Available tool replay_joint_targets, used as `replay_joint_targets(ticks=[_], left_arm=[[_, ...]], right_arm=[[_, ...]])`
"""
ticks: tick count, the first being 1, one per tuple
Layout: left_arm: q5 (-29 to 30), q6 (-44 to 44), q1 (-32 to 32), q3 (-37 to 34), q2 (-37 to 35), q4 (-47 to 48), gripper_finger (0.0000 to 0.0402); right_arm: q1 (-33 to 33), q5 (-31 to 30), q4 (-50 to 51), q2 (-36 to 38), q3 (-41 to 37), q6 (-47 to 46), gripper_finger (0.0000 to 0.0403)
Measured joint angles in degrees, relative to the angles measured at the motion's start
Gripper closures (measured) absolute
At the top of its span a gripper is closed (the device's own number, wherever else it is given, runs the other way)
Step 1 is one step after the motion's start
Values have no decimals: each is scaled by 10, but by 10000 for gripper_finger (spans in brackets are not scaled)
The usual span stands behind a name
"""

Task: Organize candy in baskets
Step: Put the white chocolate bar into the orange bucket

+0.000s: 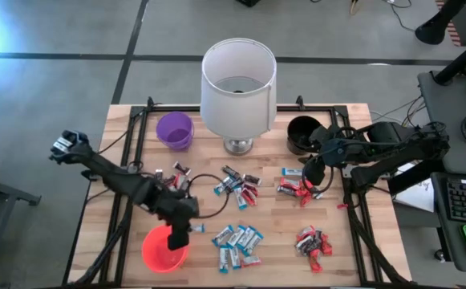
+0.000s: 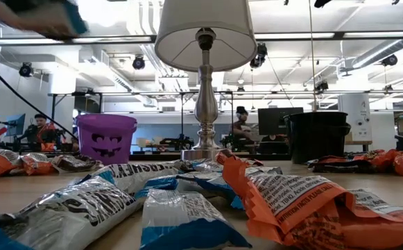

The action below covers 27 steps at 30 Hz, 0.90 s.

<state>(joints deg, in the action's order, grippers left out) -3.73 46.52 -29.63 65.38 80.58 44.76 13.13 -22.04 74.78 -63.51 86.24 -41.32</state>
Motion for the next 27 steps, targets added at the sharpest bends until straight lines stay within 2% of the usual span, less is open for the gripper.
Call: replay_joint_targets(ticks=[4, 10, 21, 27], left_arm=[[3, 72, -41, 1, -13, 23, 401], [4, 139, -109, 1, -20, 116, 401], [18, 141, -180, 1, -19, 125, 399], [18, 128, -185, 1, -19, 125, 357]], right_arm=[[0, 0, 0, 0, 0, 0, 213], [0, 0, 0, 0, 0, -17, 213], [0, 0, -1, 0, 0, -74, 213], [0, 0, -1, 0, 0, -91, 213]])
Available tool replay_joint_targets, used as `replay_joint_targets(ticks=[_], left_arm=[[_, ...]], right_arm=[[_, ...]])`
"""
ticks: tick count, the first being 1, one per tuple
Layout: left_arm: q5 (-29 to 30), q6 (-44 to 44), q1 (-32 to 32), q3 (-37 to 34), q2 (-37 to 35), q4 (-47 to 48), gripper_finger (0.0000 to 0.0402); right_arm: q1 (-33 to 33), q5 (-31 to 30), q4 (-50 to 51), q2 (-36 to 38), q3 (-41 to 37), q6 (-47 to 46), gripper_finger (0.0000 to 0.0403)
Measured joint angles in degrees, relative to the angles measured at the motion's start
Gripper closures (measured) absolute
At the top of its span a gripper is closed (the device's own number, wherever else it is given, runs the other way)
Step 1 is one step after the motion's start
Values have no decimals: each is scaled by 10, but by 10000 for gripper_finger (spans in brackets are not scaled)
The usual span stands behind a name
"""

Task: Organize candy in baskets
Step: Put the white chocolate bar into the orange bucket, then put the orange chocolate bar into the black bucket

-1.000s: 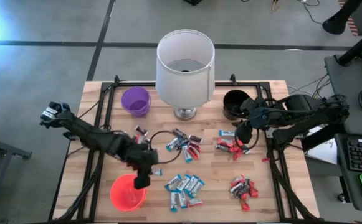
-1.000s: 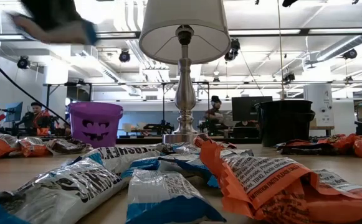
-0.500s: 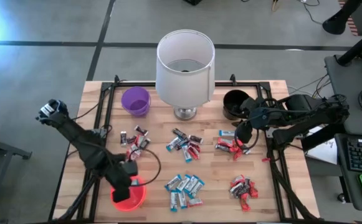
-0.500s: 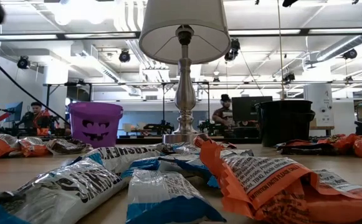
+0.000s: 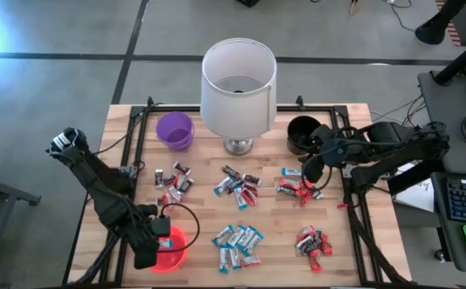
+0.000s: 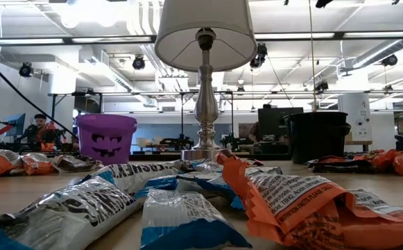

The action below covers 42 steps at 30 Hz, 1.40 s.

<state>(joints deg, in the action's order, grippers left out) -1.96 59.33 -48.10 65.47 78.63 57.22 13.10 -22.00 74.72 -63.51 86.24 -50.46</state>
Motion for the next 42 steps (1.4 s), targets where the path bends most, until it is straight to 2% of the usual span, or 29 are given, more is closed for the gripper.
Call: replay_joint_targets(ticks=[7, 12, 20, 25, 31, 36, 42], left_arm=[[0, -36, 0, 0, 0, 0, 285], [15, -62, 0, 0, 0, -2, 256], [136, -79, 1, 0, -1, -3, 257], [209, -76, 5, 0, -5, 5, 259], [225, -65, 23, 0, -24, 8, 259], [228, -63, 26, 1, -55, 8, 259], [278, -63, 28, 1, -93, 8, 259]], right_arm=[[0, 16, 0, -4, 0, -21, 213], [0, 34, 2, -8, 0, -6, 213], [0, 66, 33, -10, -4, 3, 213], [0, 73, 61, -11, -37, -29, 213], [0, 105, 60, -11, -99, -97, 213], [0, 108, 60, -11, -167, -169, 213], [0, 115, 54, -11, -249, -273, 213]])
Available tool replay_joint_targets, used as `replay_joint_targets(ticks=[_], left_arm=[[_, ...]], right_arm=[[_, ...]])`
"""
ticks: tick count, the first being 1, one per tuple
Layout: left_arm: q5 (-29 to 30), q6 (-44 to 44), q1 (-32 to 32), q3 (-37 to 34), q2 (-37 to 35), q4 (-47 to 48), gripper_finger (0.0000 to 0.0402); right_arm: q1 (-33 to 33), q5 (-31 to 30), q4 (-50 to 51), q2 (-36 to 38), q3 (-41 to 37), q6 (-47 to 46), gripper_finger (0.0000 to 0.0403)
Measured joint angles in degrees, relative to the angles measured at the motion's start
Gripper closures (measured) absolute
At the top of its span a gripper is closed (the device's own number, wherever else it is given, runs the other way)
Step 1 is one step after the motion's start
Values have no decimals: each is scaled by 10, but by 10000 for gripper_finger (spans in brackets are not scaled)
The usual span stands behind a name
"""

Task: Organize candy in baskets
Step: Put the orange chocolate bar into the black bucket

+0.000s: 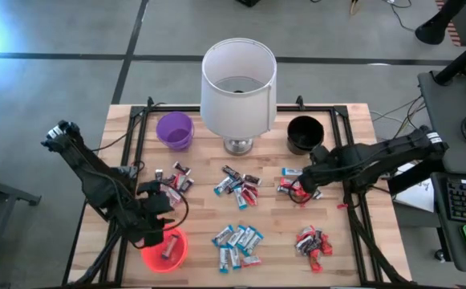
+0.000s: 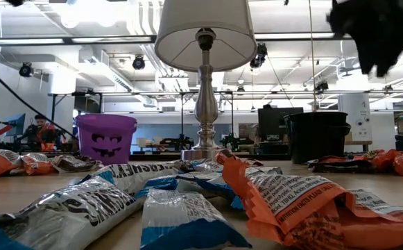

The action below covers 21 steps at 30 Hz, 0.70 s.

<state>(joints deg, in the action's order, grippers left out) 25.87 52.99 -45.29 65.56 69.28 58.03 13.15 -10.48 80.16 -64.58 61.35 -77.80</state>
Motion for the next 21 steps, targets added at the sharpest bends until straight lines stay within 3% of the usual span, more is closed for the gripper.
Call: replay_joint_targets(ticks=[5, 13, 21], left_arm=[[39, -12, 1, 0, -30, 13, 259], [80, -13, 1, 0, -61, 60, 259], [117, -13, 1, 0, -74, 100, 259]], right_arm=[[9, 32, -57, 0, -66, -90, 213], [19, 32, -212, 0, -128, -180, 213], [65, 35, -233, -9, -133, -282, 213]])
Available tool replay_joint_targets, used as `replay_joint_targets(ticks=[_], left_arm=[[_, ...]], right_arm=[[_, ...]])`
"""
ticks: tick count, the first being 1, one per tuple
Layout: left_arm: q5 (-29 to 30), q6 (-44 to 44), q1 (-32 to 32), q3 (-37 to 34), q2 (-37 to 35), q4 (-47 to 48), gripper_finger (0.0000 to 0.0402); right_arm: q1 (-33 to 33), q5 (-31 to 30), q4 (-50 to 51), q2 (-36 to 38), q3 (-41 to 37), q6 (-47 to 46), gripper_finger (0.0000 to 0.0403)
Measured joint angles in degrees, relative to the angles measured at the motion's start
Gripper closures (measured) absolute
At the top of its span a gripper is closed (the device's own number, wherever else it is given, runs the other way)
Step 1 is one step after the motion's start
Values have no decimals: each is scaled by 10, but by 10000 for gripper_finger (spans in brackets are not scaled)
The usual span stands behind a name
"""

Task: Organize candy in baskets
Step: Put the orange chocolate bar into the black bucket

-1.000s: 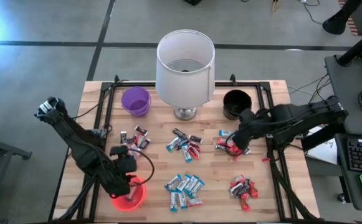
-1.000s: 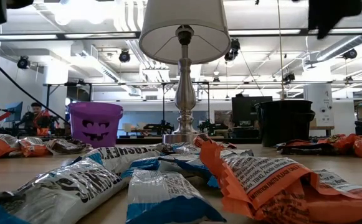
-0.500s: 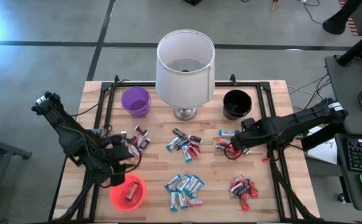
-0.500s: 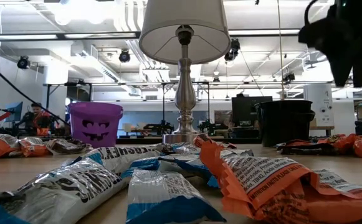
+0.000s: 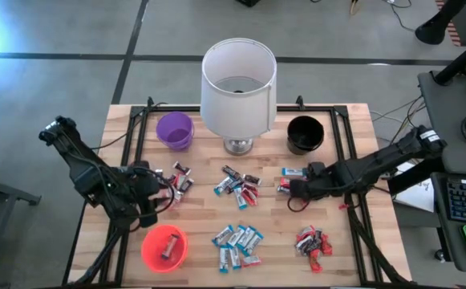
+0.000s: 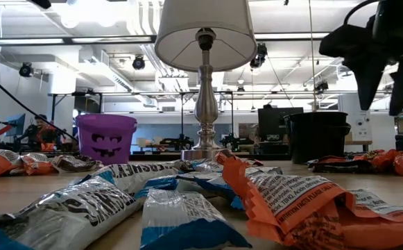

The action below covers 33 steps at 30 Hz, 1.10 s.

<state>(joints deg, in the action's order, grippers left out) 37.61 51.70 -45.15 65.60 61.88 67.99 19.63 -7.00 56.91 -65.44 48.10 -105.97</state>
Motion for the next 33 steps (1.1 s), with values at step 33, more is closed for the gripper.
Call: replay_joint_targets(ticks=[33], left_arm=[[64, -17, 0, 0, -59, 23, 259]], right_arm=[[77, -20, -127, -101, -110, -235, 213]])
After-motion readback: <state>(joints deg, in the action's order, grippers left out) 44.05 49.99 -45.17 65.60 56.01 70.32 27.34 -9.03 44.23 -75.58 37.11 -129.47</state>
